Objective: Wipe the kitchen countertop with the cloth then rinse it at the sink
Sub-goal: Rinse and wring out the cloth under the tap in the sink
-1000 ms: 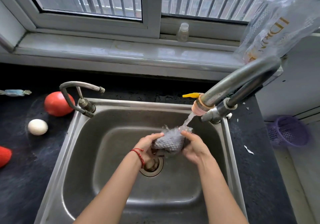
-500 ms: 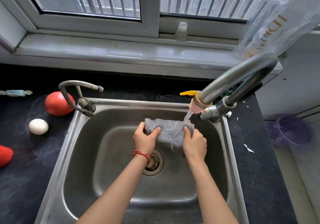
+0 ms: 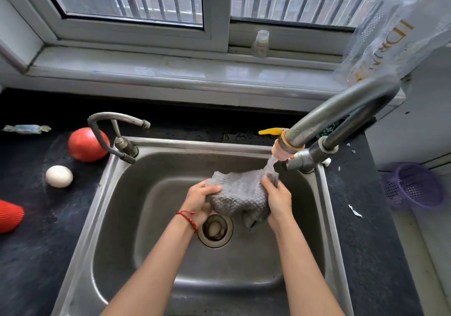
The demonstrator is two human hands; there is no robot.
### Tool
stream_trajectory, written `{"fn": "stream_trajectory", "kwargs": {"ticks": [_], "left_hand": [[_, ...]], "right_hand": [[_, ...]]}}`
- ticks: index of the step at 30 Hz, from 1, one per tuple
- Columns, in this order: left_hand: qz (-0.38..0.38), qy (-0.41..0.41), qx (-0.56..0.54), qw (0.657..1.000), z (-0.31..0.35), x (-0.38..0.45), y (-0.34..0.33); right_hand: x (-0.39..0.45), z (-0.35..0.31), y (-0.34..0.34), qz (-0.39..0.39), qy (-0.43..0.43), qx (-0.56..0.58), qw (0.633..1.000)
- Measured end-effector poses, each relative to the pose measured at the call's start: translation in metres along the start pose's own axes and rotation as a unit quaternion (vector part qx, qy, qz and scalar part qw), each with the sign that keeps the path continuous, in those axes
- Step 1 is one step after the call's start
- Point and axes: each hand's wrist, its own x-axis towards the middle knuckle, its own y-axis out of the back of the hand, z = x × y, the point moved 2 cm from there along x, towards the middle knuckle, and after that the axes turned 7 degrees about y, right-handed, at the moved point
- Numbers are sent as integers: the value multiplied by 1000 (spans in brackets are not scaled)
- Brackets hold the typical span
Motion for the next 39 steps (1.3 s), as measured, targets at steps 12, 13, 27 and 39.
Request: {"fn": "stream_trajectory", "kwargs": {"ticks": [12,13,27,39], "left_hand": [[104,138,94,980,-46,24,-29],[87,160,107,977,-51,28,-29],[39,210,131,968,-67,30,-25],[114,155,-95,977,-60,46,0]], "right_hand": [[-40,13,-43,-38,165,-373,912],[-37,12,-40,-16,155,-430,889],[-31,7,-38,4,140,-559,817],[7,14,-11,42,-21,-120,992]]}}
